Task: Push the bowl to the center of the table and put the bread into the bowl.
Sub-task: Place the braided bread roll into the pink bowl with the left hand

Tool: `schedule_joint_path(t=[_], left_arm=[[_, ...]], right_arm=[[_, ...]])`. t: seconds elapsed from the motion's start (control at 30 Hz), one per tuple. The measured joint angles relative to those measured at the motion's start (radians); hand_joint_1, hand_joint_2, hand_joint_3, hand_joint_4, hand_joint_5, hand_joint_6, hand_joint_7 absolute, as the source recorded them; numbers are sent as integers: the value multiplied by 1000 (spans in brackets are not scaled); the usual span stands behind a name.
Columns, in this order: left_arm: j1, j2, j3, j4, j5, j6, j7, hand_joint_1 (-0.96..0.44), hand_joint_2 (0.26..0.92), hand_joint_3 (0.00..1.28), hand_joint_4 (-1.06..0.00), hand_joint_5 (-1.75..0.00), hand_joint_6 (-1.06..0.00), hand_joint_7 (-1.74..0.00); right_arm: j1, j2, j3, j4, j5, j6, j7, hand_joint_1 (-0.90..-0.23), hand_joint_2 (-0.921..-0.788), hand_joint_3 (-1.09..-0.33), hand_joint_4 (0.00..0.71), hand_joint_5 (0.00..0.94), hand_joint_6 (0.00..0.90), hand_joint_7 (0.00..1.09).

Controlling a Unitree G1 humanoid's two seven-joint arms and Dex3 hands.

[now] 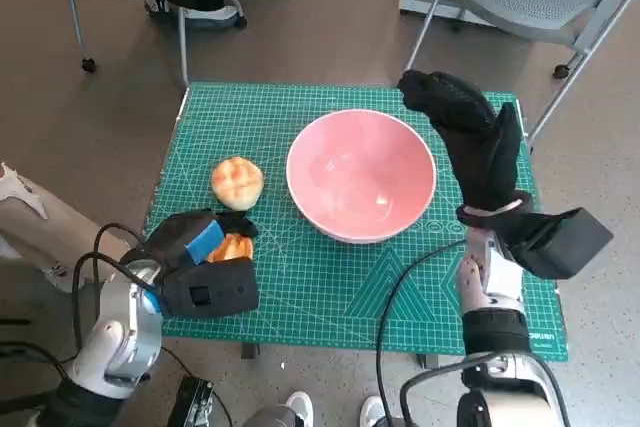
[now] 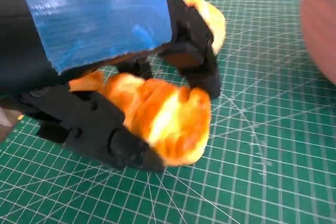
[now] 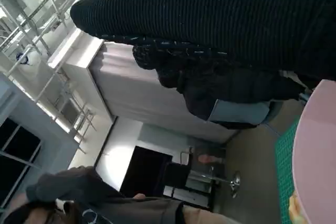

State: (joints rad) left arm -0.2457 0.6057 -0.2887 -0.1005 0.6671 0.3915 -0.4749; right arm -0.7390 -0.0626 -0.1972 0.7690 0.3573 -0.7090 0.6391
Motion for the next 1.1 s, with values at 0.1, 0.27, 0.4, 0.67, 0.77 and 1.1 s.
schedule_joint_path(t=[0.1,0.27,0.4,0.67,0.77,1.1], left_arm=[[4,1,6,-14,-4,0,-7,2,913,71,-674,-1335,-704,-926],[24,5,18,-56,-12,2,-32,2,912,68,-681,-1315,-702,-943],[48,10,32,-114,-31,4,-62,2,907,61,-708,-1259,-701,-973],[53,14,84,-241,-84,-23,-86,3,894,45,-794,-1066,-688,-1089],[36,14,104,-265,-101,-50,-84,3,893,42,-808,-1023,-684,-1122],[-88,-5,148,-273,-126,-177,5,3,888,31,-839,-1045,-704,-1045]], right_arm=[[0,0,0,1,0,0,0,-630,-921,-785,238,0,113,446],[0,0,-2,6,0,0,2,-630,-921,-785,238,0,110,452],[-1,-1,-3,10,0,0,3,-630,-921,-786,237,0,106,457],[-2,-1,-5,18,0,0,7,-631,-921,-785,237,0,102,466],[-6,-1,-8,24,0,0,10,-631,-921,-785,237,0,100,469],[-17,-4,-19,29,0,0,11,-632,-921,-785,236,0,95,478]])
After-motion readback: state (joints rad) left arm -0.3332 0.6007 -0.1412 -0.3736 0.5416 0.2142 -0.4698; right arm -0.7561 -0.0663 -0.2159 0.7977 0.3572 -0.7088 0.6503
